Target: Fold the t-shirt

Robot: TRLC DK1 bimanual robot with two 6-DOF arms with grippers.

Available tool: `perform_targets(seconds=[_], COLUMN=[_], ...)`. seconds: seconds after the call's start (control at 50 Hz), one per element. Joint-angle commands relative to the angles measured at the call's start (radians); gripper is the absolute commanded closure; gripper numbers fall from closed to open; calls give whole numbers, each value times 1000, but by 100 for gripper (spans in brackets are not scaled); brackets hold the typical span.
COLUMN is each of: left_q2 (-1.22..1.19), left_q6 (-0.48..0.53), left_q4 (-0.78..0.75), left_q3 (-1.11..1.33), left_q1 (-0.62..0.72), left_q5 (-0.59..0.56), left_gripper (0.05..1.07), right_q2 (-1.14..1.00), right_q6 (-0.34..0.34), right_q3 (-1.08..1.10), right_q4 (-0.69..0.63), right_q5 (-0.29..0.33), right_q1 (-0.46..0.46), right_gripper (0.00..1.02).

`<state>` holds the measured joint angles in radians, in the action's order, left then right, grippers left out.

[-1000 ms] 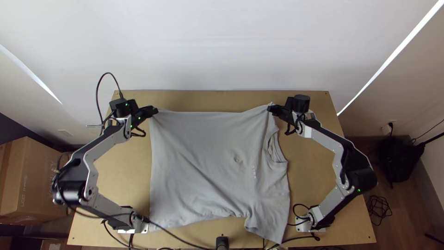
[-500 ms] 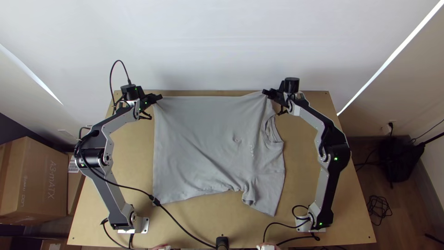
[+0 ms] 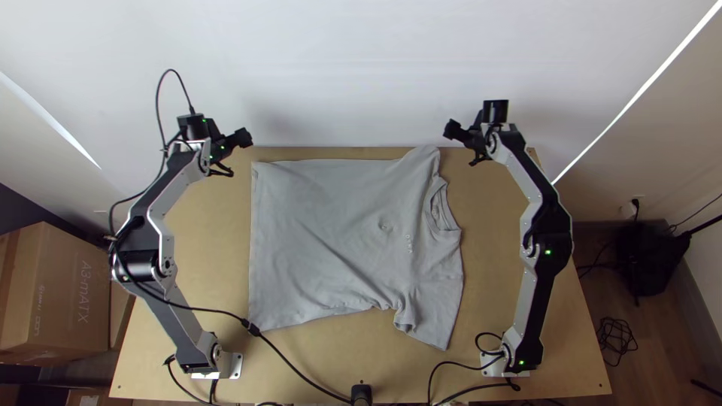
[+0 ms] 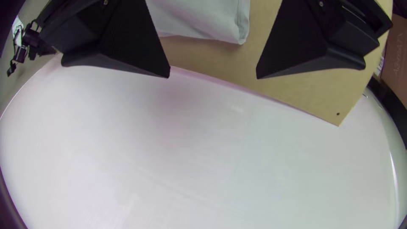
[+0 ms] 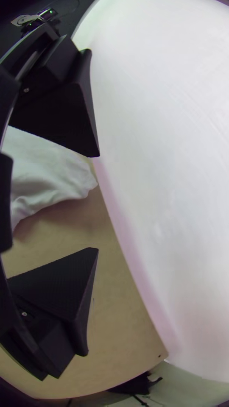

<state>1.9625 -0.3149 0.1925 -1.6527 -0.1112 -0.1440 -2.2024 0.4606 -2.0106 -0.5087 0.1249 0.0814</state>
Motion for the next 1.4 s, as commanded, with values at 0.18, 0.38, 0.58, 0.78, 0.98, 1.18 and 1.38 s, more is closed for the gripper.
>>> perform_targets(seconds=[0.18, 0.38, 0.58, 0.78, 0.98, 1.18, 1.38], left_q2=[-323, -570, -800, -1001, -1169, -1209, -1217], left_q6=[-7, 16, 103, 163, 188, 188, 188], left_q4=[213, 297, 450, 599, 653, 702, 705], left_q3=[11, 174, 315, 456, 593, 636, 645], left_q1=[-8, -15, -12, -12, 1, 19, 21], left_q5=[-83, -144, -160, -187, -229, -230, -230], left_gripper=[9, 9, 9, 9, 9, 9, 9], right_q2=[271, 428, 630, 857, 934, 922, 857], right_q6=[-8, -191, -349, -329, -327, -336, -330], right_q3=[-10, 98, 316, 644, 857, 1000, 1101], right_q4=[-425, -679, -843, -853, -867, -867, -768], right_q5=[243, 268, 268, 312, 326, 366, 369], right_q1=[-184, -270, -289, -307, -250, -157, -91], right_gripper=[3, 3, 4, 4, 6, 10, 10])
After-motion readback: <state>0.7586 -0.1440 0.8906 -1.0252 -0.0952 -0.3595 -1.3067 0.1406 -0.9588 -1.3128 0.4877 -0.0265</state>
